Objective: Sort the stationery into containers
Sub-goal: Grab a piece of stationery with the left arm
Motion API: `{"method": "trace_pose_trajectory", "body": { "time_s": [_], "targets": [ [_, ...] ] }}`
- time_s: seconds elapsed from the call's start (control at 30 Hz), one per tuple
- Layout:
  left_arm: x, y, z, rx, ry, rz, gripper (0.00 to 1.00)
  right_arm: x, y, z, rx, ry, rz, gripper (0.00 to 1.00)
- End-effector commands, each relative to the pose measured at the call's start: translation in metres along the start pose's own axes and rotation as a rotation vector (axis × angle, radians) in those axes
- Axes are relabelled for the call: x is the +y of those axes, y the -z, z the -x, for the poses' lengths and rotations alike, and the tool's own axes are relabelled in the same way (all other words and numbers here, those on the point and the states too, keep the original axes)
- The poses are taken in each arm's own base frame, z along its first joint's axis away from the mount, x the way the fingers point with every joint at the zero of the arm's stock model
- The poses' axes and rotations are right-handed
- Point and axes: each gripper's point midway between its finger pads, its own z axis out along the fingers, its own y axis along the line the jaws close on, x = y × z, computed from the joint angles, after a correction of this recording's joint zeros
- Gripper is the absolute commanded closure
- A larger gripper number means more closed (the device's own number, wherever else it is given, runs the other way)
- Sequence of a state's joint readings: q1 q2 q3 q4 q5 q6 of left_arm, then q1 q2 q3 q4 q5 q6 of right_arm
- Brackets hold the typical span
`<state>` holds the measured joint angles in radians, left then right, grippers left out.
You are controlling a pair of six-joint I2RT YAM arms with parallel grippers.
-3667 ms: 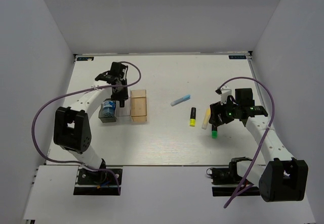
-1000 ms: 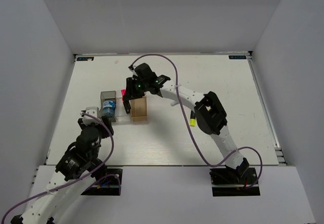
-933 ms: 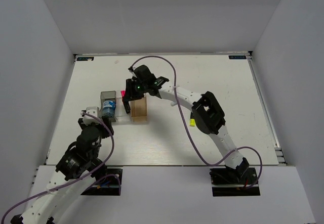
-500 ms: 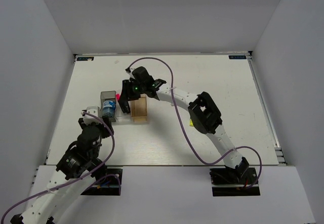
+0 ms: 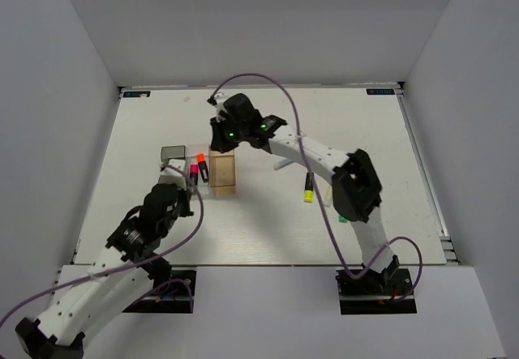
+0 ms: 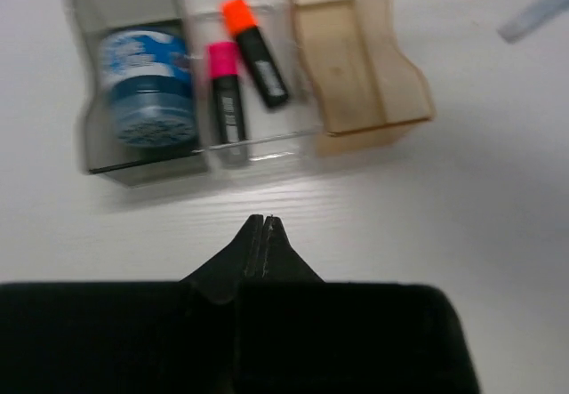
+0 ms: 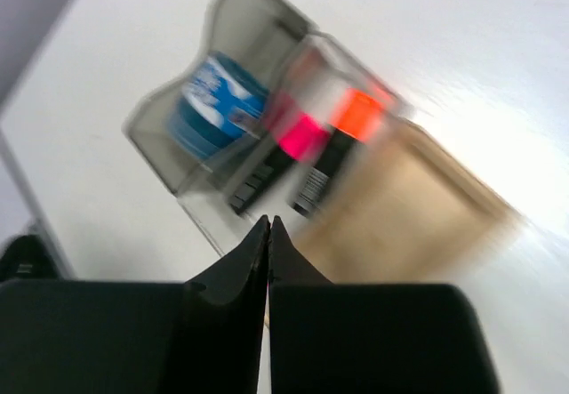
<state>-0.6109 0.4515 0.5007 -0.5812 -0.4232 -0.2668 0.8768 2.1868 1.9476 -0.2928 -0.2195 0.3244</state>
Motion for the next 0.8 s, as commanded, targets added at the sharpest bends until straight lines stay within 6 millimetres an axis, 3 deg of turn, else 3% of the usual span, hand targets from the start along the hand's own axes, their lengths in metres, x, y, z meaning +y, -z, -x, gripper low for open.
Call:
{"method": "trace_pose_trajectory", "body": {
  "time_s": [0.0, 0.03, 0.07, 0.1, 0.13, 0.17, 0.2, 0.23, 0.27, 0.3, 0.33, 0.37, 0.4, 0.43, 0.47, 0.5, 0.57, 0.63, 0.67, 0.73, 0.77],
  "targets": [
    [-0.069, -0.010, 0.008, 0.096, 0.019, -0.298, 1.00, -0.059, 0.106, 0.052, -0.124, 0.179, -0.308, 1.00],
    [-0.088, -0.011, 0.030, 0.042, 0.033, -0.360, 1.00, -0.091, 0.123, 0.015, -0.070, 0.123, -0.439, 0.99],
    [-0.106, -0.024, 0.010, 0.139, -0.009, -0.390, 0.98, -0.124, 0.145, 0.012, -0.078, 0.068, -0.512, 0.96],
    [-0.115, -0.027, 0.010, 0.146, -0.029, -0.405, 0.96, -0.122, 0.177, 0.020, -0.120, 0.039, -0.509, 0.92],
    [-0.147, -0.028, 0.023, 0.121, -0.061, -0.475, 0.83, -0.139, 0.179, -0.035, 0.020, -0.041, -0.529, 0.88],
    [-0.156, -0.040, 0.014, 0.160, -0.096, -0.454, 0.68, -0.167, 0.201, -0.043, 0.027, -0.111, -0.583, 0.87],
    [-0.171, -0.050, 0.016, 0.175, -0.115, -0.457, 0.51, -0.165, 0.220, -0.043, 0.015, -0.125, -0.585, 0.85],
    [-0.192, -0.048, 0.029, 0.161, -0.119, -0.490, 0.37, -0.176, 0.226, -0.086, 0.120, -0.155, -0.610, 0.84],
    [-0.204, -0.050, 0.027, 0.175, -0.134, -0.492, 0.26, -0.192, 0.242, -0.093, 0.121, -0.184, -0.650, 0.79],
    [-0.220, -0.069, 0.013, 0.232, -0.161, -0.467, 0.23, -0.192, 0.255, -0.094, 0.110, -0.171, -0.658, 0.73],
    [-0.241, -0.068, 0.024, 0.216, -0.139, -0.490, 0.23, -0.196, 0.266, -0.121, 0.148, -0.201, -0.676, 0.68],
    [-0.249, -0.070, 0.021, 0.229, -0.146, -0.472, 0.20, -0.192, 0.275, -0.123, 0.137, -0.195, -0.664, 0.62],
    [-0.274, -0.087, 0.022, 0.241, -0.153, -0.447, 0.20, -0.195, 0.283, -0.131, 0.151, -0.216, -0.679, 0.60],
    [-0.289, -0.090, 0.040, 0.219, -0.099, -0.433, 0.20, -0.193, 0.294, -0.145, 0.159, -0.236, -0.689, 0.58],
    [-0.292, -0.104, 0.019, 0.276, -0.122, -0.385, 0.20, -0.193, 0.298, -0.150, 0.162, -0.250, -0.696, 0.57],
    [-0.300, -0.114, 0.012, 0.305, -0.137, -0.347, 0.20, -0.198, 0.302, -0.166, 0.180, -0.289, -0.718, 0.57],
    [-0.315, -0.127, 0.002, 0.353, -0.089, -0.316, 0.21, -0.195, 0.309, -0.167, 0.142, -0.317, -0.717, 0.58],
    [-0.327, -0.140, -0.016, 0.410, -0.074, -0.300, 0.21, -0.198, 0.313, -0.179, 0.144, -0.360, -0.713, 0.58],
    [-0.336, -0.141, -0.004, 0.406, -0.026, -0.297, 0.21, -0.198, 0.315, -0.180, 0.139, -0.375, -0.715, 0.58],
    [-0.336, -0.151, -0.025, 0.454, -0.033, -0.260, 0.23, -0.204, 0.323, -0.180, 0.129, -0.403, -0.732, 0.58],
    [-0.340, -0.152, -0.022, 0.458, -0.007, -0.254, 0.23, -0.207, 0.327, -0.181, 0.121, -0.421, -0.738, 0.58]
  ]
}}
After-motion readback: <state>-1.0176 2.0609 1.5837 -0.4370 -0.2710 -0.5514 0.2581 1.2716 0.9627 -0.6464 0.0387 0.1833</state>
